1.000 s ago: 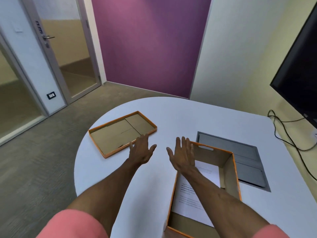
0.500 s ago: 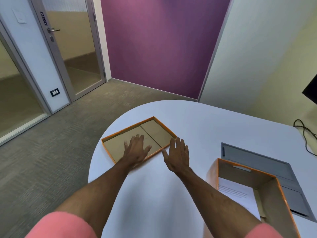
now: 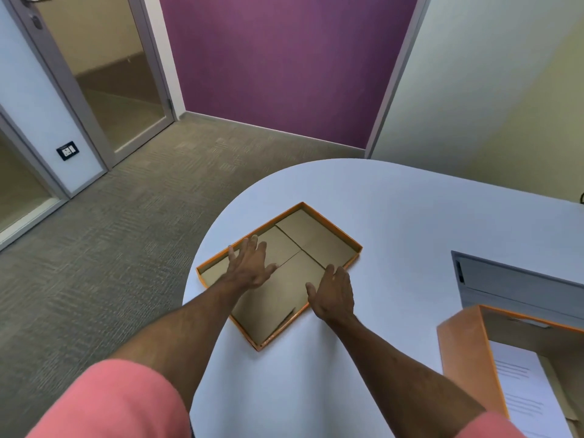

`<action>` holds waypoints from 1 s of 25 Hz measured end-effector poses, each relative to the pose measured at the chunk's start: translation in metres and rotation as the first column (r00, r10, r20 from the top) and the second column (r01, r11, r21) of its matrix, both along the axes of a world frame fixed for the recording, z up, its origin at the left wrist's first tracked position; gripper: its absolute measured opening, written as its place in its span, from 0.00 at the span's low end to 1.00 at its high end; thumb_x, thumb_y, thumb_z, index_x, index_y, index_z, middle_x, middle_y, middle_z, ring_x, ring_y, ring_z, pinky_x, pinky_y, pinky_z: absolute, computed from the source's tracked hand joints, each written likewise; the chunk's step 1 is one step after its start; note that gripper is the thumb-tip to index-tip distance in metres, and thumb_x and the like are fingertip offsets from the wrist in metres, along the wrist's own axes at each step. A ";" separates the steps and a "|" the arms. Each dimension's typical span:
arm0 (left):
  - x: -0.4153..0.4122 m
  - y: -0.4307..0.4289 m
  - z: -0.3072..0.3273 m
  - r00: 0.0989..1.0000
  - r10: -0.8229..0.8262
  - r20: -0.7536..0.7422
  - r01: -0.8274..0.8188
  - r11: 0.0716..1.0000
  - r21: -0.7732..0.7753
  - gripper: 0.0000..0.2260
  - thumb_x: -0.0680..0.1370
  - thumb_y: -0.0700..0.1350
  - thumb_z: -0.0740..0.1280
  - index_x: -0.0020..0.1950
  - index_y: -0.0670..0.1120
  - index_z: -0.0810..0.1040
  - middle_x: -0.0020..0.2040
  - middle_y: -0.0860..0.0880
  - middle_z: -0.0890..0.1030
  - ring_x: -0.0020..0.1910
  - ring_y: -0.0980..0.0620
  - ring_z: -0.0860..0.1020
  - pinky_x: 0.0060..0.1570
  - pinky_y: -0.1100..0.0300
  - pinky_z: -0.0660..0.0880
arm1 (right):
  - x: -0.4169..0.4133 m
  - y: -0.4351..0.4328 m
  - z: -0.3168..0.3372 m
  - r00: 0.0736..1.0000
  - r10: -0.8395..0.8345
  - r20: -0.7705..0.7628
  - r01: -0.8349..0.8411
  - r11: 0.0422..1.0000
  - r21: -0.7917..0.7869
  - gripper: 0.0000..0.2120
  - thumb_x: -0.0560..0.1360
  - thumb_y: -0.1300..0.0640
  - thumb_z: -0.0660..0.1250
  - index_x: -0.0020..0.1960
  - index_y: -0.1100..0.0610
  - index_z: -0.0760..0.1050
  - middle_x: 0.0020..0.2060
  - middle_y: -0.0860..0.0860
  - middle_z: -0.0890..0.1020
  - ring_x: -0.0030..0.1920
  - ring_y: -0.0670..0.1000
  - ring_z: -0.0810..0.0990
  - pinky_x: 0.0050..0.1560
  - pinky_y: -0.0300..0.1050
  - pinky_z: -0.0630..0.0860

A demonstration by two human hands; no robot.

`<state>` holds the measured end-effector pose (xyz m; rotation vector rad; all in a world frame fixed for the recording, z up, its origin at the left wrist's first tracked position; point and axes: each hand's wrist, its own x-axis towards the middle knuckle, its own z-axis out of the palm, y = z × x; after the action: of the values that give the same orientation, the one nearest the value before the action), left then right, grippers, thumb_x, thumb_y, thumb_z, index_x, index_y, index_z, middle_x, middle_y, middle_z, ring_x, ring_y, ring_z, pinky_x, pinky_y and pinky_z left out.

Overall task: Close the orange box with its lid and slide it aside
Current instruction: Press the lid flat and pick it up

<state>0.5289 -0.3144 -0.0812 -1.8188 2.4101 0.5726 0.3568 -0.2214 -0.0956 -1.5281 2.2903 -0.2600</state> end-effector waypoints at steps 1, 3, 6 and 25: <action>0.002 -0.011 -0.007 1.000 -0.012 0.009 0.012 1.000 0.010 0.32 0.80 0.60 0.58 0.78 0.45 0.56 0.81 0.42 0.50 0.80 0.43 0.48 0.75 0.35 0.44 | 0.002 -0.005 -0.009 1.000 -0.016 0.012 0.015 1.000 0.017 0.35 0.78 0.44 0.60 0.76 0.62 0.53 0.77 0.62 0.57 0.77 0.62 0.55 0.77 0.54 0.58; 0.005 -0.033 -0.019 0.999 -0.026 0.029 0.025 0.999 0.020 0.32 0.79 0.60 0.58 0.78 0.45 0.55 0.81 0.42 0.49 0.80 0.41 0.48 0.75 0.36 0.45 | 0.004 -0.014 -0.024 0.998 -0.050 0.031 0.049 0.998 0.042 0.36 0.78 0.44 0.61 0.76 0.63 0.53 0.76 0.63 0.57 0.77 0.62 0.55 0.77 0.54 0.59; 0.011 -0.056 -0.034 0.996 -0.031 0.084 0.027 0.999 0.041 0.34 0.79 0.60 0.59 0.79 0.44 0.53 0.81 0.42 0.48 0.80 0.40 0.48 0.75 0.37 0.46 | 0.008 -0.025 -0.042 0.994 -0.095 0.055 0.092 0.994 0.060 0.36 0.77 0.45 0.63 0.75 0.64 0.54 0.75 0.63 0.59 0.76 0.61 0.58 0.75 0.54 0.61; 0.010 -0.030 -0.072 0.989 0.097 0.111 -0.093 0.995 -0.039 0.25 0.77 0.55 0.61 0.69 0.41 0.69 0.71 0.41 0.67 0.69 0.41 0.67 0.67 0.43 0.65 | -0.047 -0.046 -0.064 0.989 0.147 0.023 -0.149 0.972 0.180 0.41 0.72 0.62 0.68 0.76 0.67 0.47 0.76 0.63 0.50 0.76 0.61 0.55 0.66 0.52 0.73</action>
<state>0.5394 -0.3440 -0.1532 -1.9328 2.2840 0.4261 0.3097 -0.2672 -0.1592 -1.5887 2.1141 -0.0168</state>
